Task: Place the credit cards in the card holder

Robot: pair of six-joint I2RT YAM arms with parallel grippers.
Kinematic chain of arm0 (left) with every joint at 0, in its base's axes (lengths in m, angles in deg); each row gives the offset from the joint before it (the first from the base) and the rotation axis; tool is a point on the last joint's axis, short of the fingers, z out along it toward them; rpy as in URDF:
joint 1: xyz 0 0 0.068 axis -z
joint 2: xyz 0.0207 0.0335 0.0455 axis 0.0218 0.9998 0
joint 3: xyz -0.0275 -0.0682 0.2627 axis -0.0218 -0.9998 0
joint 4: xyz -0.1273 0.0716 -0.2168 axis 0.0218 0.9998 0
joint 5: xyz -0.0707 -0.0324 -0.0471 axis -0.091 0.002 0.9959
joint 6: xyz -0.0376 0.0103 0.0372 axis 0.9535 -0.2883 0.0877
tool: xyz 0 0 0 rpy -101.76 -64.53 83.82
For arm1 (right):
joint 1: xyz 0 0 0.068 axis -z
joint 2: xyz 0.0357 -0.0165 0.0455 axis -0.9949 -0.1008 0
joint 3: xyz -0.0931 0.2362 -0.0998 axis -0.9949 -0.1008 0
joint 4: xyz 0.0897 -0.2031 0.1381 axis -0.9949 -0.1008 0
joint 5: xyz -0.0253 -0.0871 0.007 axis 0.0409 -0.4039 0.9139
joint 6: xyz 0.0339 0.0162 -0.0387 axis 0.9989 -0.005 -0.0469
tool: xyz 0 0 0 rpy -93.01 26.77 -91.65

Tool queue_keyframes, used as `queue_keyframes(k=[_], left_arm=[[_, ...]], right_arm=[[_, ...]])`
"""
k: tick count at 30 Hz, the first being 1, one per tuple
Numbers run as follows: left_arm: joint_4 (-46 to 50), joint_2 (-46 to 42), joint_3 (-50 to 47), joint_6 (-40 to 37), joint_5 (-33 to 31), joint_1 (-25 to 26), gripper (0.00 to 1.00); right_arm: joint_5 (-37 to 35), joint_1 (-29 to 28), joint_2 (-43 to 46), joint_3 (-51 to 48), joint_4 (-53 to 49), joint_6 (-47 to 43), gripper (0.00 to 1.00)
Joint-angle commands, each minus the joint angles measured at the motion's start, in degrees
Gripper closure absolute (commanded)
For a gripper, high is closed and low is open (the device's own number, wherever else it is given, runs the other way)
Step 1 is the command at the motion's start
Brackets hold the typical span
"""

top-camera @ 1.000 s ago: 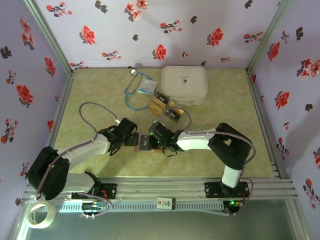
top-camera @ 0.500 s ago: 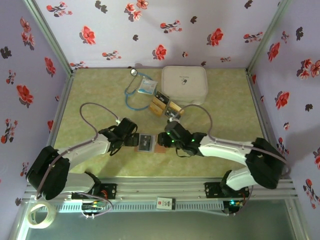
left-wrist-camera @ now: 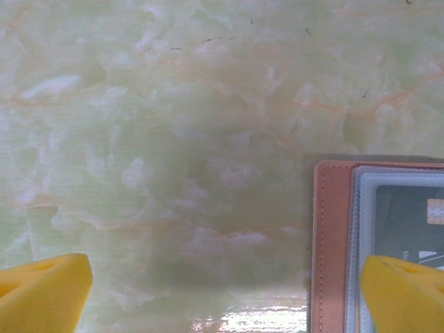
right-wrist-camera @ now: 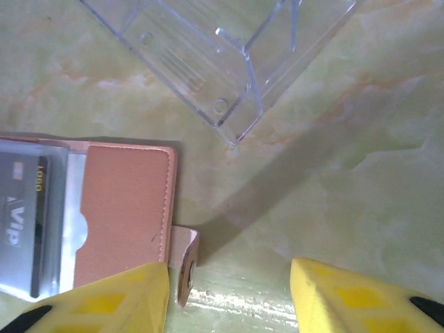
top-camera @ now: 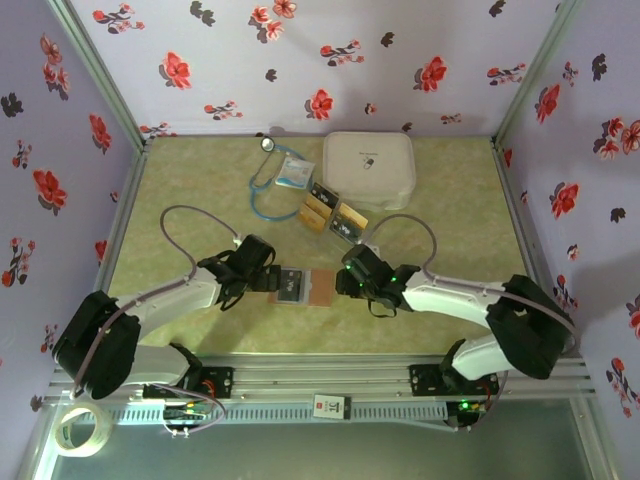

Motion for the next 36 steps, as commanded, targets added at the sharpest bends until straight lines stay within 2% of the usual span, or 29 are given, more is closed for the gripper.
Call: queue_keyframes(k=[1,3,8,9,16,19,22,24,29,36], left_arm=[[-0.63,0.65,0.06,-0.32,0.4,-0.3,0.0],[-0.58,0.52,-0.06,-0.51,0.54,-0.24,0.0],[-0.5,0.26,-0.03,-0.71,1.18,-0.29,0.0],[-0.47,0.18,0.01,-0.72,1.25,-0.3,0.0],[-0.87,0.08,-0.32,-1.0,2.4,0.1,0.0],[-1.36,0.66,-0.38,-1.01,2.73,0.61,0.0],[-1.74,1.54,-0.27,-0.8,2.82,1.04,0.0],[-2.05,2.13,-0.25,-0.7,2.76,1.28,0.0],[-2.36,3.17,-0.44,-0.42,2.83,2.28,0.0],[-3.22,4.42,-1.43,0.4,2.77,3.45,0.0]], right_arm=[[0.9,0.31,-2.2,2.54,2.57,-0.91,0.56],[1.1,0.29,-3.27,3.0,2.97,-1.08,0.62],[1.05,1.42,-3.29,2.86,2.4,-2.08,0.97],[0.92,1.79,-2.91,2.64,1.95,-2.38,1.0],[0.73,5.75,0.97,0.33,-2.02,-6.18,1.0],[2.73,7.16,2.37,-0.83,-2.4,-7.03,1.0],[3.64,7.37,4.44,-0.93,-3.36,-7.09,0.71],[3.43,7.3,6.49,-0.94,-3.92,-6.58,0.67],[3.92,6.98,10.8,-0.01,-4.5,-5.39,0.69],[5.31,3.57,6.81,3.44,-1.82,-5.29,0.87]])
